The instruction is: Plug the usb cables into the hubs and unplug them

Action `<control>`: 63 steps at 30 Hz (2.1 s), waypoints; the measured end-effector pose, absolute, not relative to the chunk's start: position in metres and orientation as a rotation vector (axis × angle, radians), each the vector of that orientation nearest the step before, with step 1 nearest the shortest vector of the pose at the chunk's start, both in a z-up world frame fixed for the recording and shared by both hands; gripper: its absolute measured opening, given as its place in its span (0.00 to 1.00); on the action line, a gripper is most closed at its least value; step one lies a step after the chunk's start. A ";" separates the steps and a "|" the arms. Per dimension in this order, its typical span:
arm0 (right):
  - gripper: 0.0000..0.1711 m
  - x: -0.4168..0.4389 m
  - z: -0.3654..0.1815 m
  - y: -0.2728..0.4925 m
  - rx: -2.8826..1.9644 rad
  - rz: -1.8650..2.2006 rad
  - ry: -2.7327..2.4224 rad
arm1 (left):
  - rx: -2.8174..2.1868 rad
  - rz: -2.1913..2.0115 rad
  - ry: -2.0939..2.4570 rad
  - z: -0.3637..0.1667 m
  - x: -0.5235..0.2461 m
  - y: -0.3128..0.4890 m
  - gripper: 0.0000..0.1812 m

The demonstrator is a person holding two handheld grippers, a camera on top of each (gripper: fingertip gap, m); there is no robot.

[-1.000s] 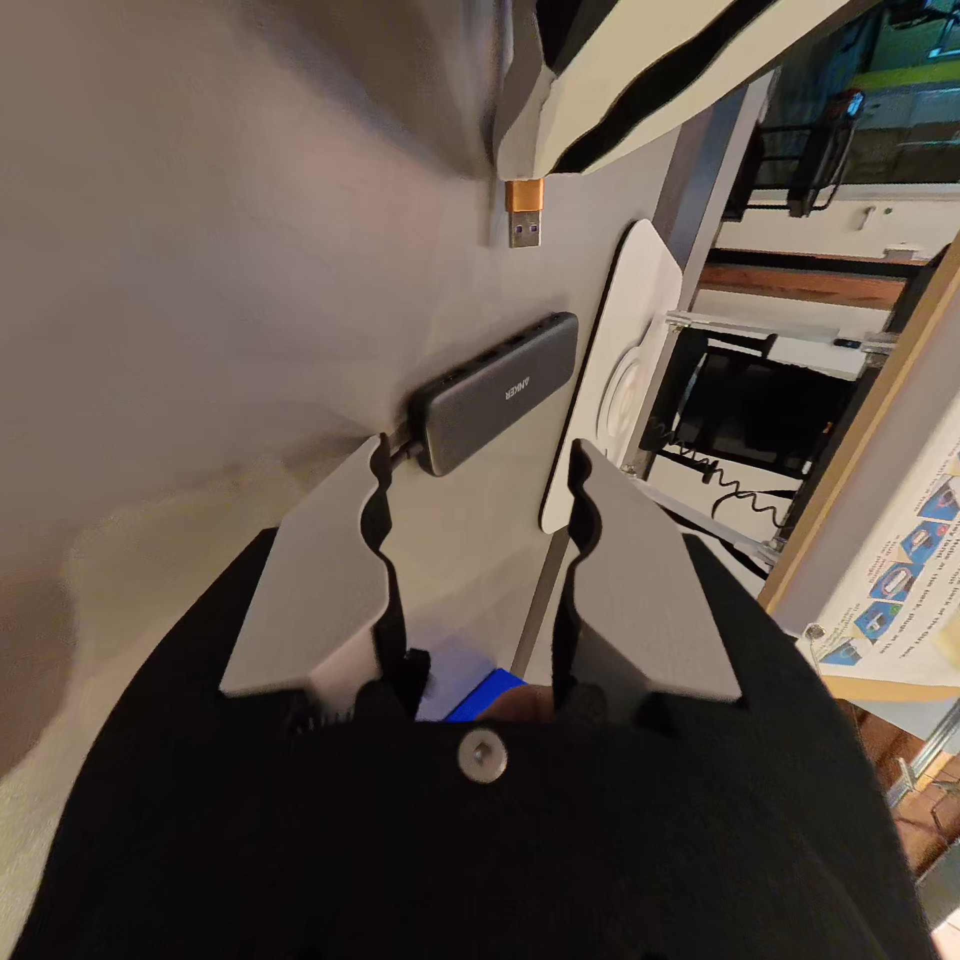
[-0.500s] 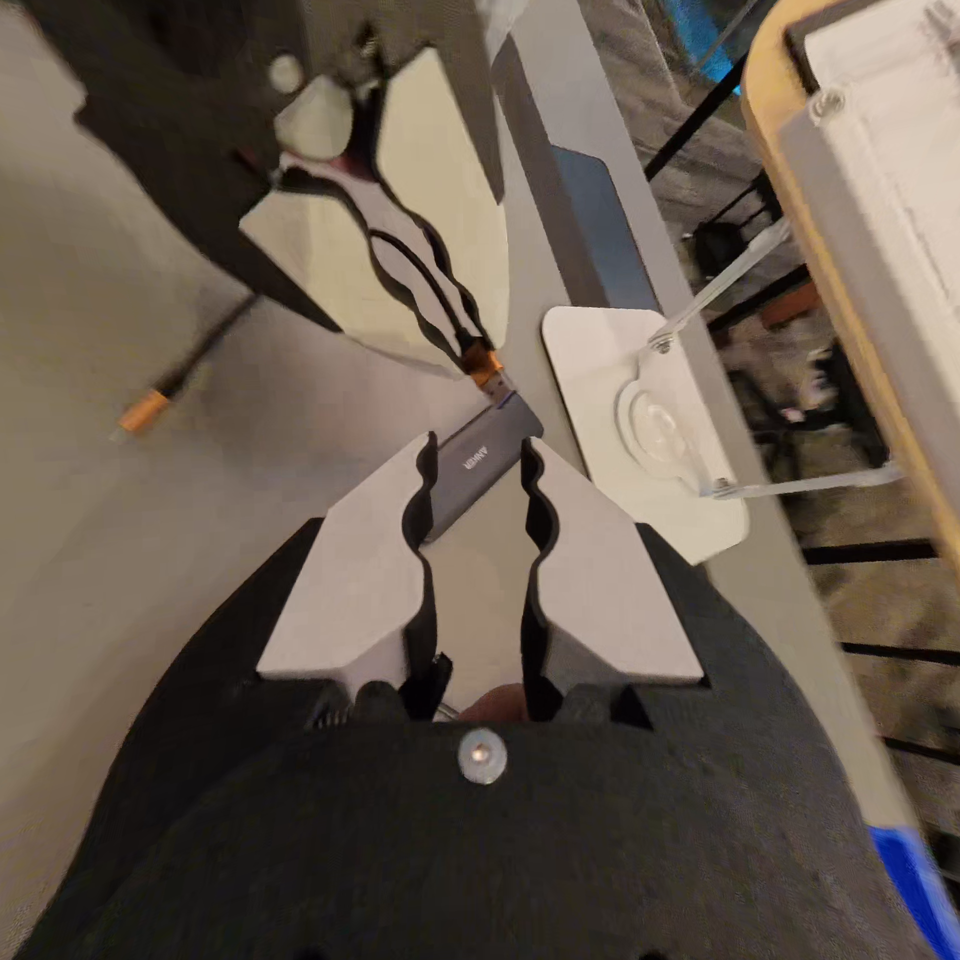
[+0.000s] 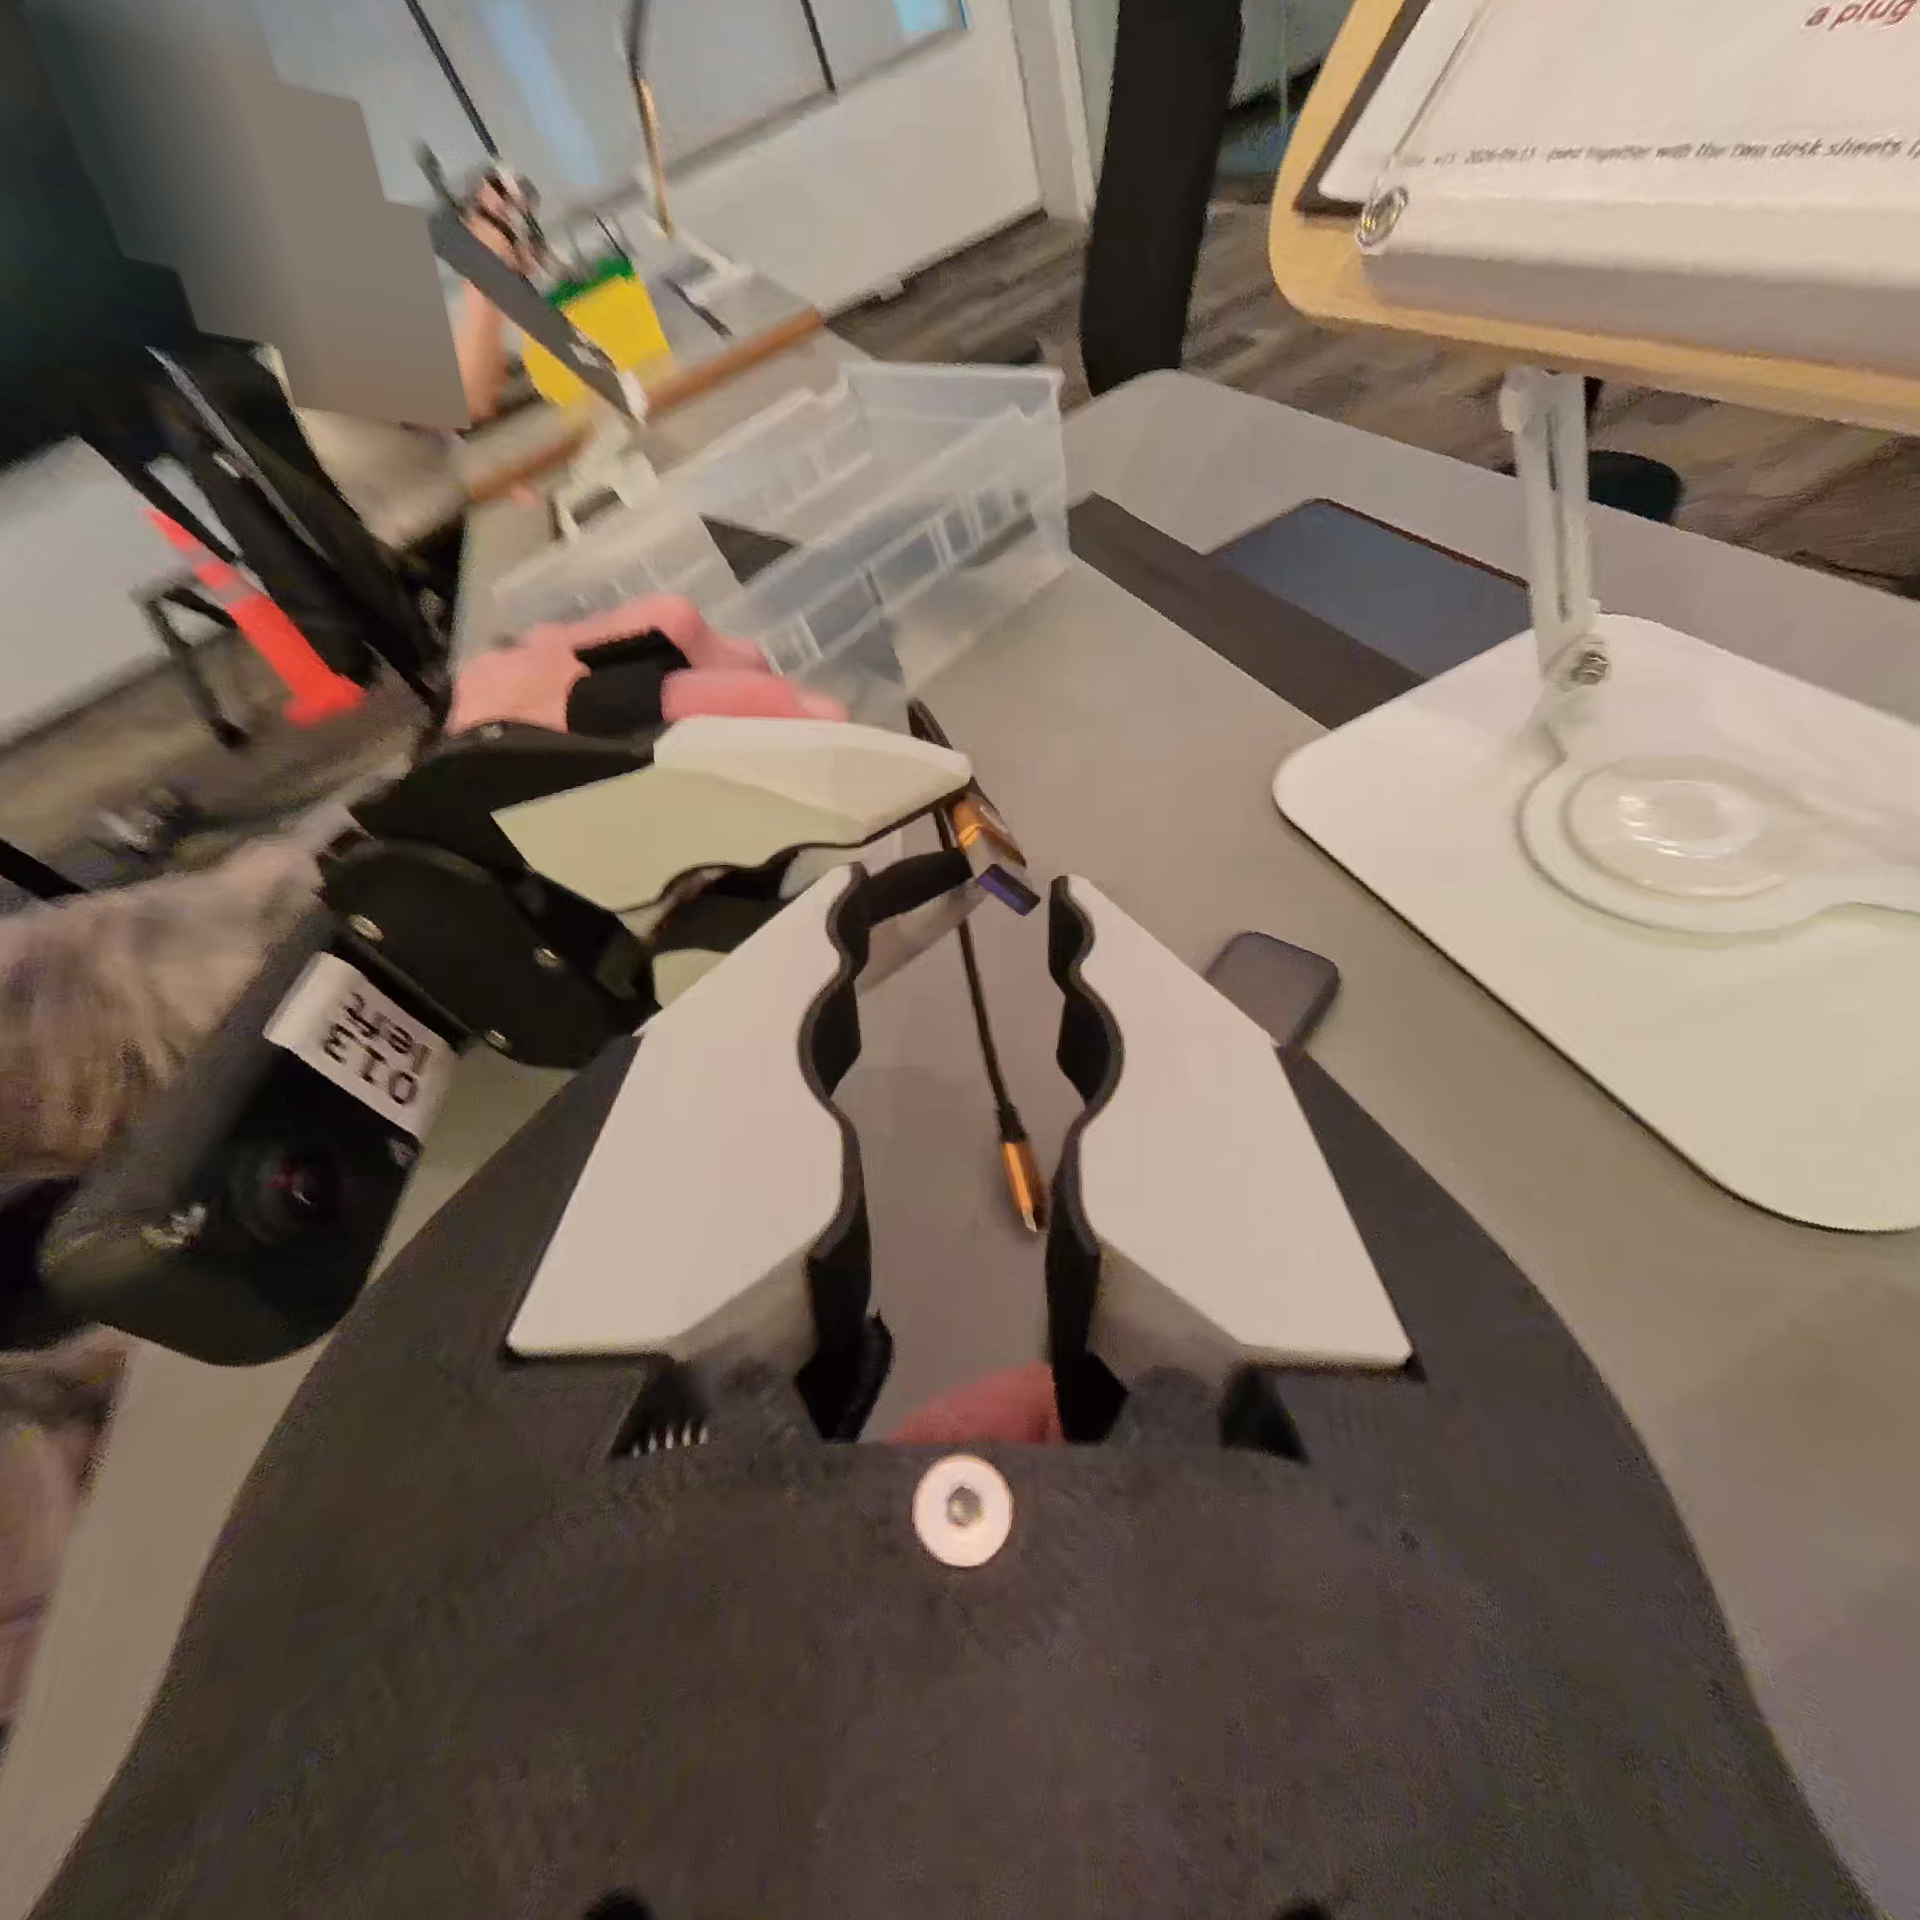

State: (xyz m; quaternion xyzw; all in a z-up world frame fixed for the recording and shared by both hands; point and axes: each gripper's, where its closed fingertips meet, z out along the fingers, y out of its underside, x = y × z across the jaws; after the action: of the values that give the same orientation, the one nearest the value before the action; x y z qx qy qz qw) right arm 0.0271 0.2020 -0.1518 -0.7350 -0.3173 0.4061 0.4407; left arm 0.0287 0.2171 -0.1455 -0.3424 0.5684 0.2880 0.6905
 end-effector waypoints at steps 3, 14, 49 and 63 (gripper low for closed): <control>0.14 0.028 -0.144 0.204 -1.794 1.124 -0.695 | -0.705 0.665 1.234 -0.139 0.029 0.213 0.08; 0.07 0.025 -0.127 0.203 -1.719 1.280 -0.558 | -0.605 0.734 1.169 -0.128 0.025 0.210 0.08; 0.07 -0.004 -0.129 0.127 -1.215 0.715 -1.391 | -1.353 -1.069 1.421 -0.092 -0.001 0.136 0.33; 0.07 0.001 -0.106 0.121 -1.095 0.711 -1.325 | -1.325 -1.107 1.560 -0.130 0.017 0.123 0.13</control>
State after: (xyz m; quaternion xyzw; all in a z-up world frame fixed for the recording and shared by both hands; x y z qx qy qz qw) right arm 0.0008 0.1208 -0.1055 -0.4720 -0.5712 0.3062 0.5977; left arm 0.0172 0.1229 -0.1302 -0.5227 0.6157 -0.4367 0.3962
